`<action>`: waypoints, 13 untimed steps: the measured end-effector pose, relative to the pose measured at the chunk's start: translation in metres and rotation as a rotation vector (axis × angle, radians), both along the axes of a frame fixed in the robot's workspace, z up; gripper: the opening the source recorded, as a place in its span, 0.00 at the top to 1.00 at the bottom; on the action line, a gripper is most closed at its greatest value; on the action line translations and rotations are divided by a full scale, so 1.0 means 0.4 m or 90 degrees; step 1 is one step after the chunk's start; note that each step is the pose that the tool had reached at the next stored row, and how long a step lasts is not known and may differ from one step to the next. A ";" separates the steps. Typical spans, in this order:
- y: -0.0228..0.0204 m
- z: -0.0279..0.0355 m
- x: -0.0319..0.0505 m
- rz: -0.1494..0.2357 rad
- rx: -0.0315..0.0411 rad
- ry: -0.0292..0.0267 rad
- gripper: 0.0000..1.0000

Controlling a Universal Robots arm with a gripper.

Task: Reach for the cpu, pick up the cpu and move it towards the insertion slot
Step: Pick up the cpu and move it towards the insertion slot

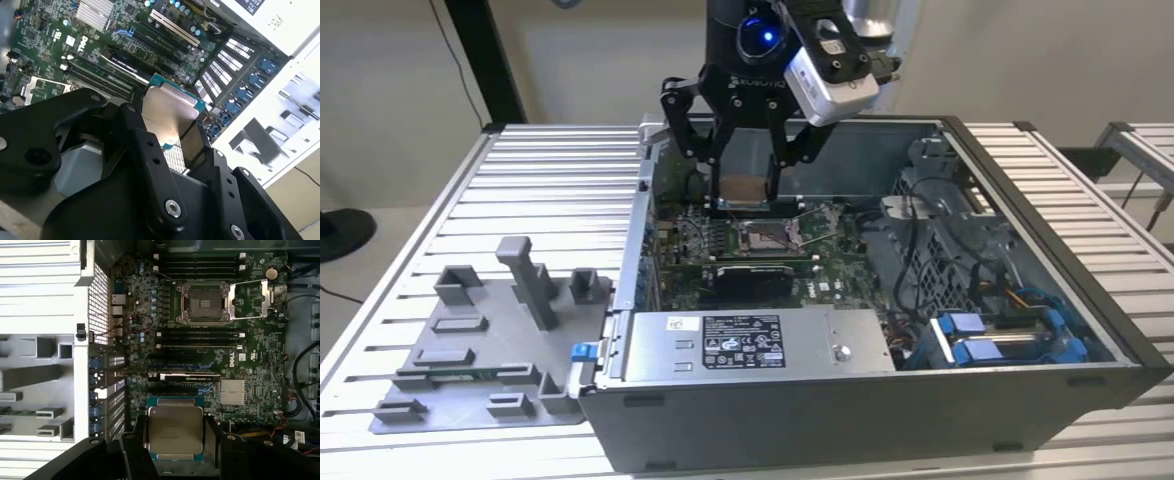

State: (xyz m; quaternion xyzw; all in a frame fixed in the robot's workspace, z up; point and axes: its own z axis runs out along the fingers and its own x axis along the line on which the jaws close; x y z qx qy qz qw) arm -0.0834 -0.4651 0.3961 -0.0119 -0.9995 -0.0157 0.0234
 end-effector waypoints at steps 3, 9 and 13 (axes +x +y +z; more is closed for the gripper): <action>0.000 0.000 0.005 0.000 0.0000 0.0000 1.00; 0.000 0.000 0.014 0.000 0.0000 0.0000 1.00; 0.000 0.000 0.020 0.000 0.0000 0.0000 1.00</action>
